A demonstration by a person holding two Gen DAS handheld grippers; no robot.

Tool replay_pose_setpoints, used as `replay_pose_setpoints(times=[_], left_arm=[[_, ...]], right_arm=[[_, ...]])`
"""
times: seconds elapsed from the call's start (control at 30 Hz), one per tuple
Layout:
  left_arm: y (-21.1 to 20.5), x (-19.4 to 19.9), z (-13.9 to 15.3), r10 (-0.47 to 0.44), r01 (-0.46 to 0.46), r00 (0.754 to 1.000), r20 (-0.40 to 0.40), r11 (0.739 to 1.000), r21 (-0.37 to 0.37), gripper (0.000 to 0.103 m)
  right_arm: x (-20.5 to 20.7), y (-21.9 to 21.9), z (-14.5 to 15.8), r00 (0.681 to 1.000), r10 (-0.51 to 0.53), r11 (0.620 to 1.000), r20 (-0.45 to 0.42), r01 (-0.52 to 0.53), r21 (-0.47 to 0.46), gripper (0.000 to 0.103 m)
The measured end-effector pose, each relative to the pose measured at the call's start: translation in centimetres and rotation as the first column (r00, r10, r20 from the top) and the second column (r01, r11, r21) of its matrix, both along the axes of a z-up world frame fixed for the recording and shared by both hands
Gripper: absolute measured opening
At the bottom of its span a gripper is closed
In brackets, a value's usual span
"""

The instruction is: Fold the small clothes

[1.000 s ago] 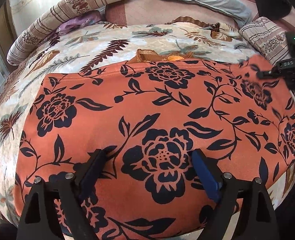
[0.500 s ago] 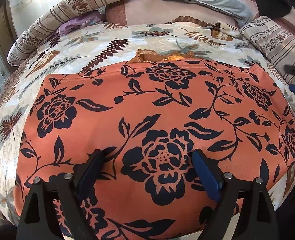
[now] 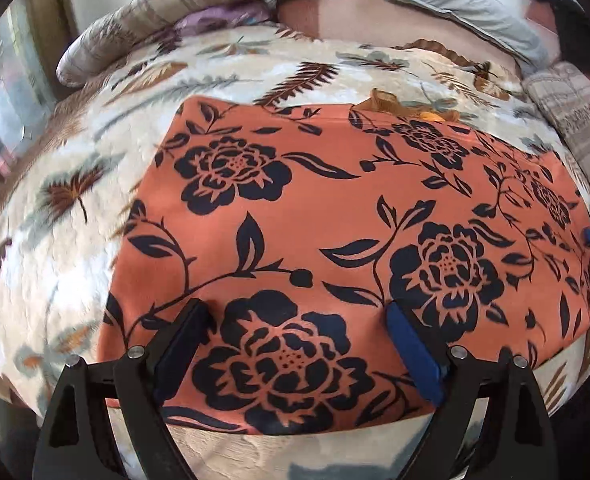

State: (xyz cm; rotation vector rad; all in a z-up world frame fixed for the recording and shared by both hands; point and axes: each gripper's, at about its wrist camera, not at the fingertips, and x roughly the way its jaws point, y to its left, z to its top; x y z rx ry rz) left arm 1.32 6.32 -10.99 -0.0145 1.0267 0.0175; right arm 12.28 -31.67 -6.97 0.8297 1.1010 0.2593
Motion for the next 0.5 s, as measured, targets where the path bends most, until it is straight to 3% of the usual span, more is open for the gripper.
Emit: replay_pose_setpoints(times=[0.07, 0.17, 0.27, 0.33, 0.4, 0.43, 0.5], left_arm=[[0.0, -0.1, 0.8, 0.004, -0.004, 1.000, 0.005, 1.000, -0.003, 0.091], [0.4, -0.5, 1.9, 0.024, -0.023, 0.997, 0.066, 0.999, -0.027, 0.091], [1.2, 0.7, 0.6, 0.057, -0.057, 0.998, 0.024, 0.998, 0.002, 0.091], [2.0, 1.0, -0.1, 0.065, -0.065, 0.998, -0.001, 0.997, -0.032, 0.092], [1.9, 0.9, 0.2, 0.054, -0.054, 0.999, 0.000, 0.998, -0.018, 0.092], [2.0, 0.9, 0.4, 0.053, -0.053, 0.999, 0.001, 0.998, -0.018, 0.092], [2.5, 0.7, 0.6, 0.060, -0.060, 0.998, 0.006, 0.998, -0.032, 0.092]], right_arm=[[-0.1, -1.5, -2.0, 0.995, -0.084, 0.992, -0.060, 0.089, 0.092, 0.071], [0.7, -1.1, 0.9, 0.998, -0.040, 0.994, 0.045, 0.035, 0.104, 0.072], [2.8, -1.0, 1.8, 0.998, -0.023, 0.995, 0.063, 0.017, 0.095, 0.072], [4.5, -1.7, 0.7, 0.999, -0.038, 0.994, 0.038, 0.035, 0.099, 0.074], [5.9, -2.7, -2.3, 0.994, -0.081, 0.995, -0.070, 0.085, 0.054, 0.074], [6.2, -2.7, -3.4, 0.991, -0.102, 0.991, -0.092, 0.109, 0.081, 0.074], [7.2, -2.2, -2.3, 0.996, -0.080, 0.992, -0.037, 0.083, 0.098, 0.075]])
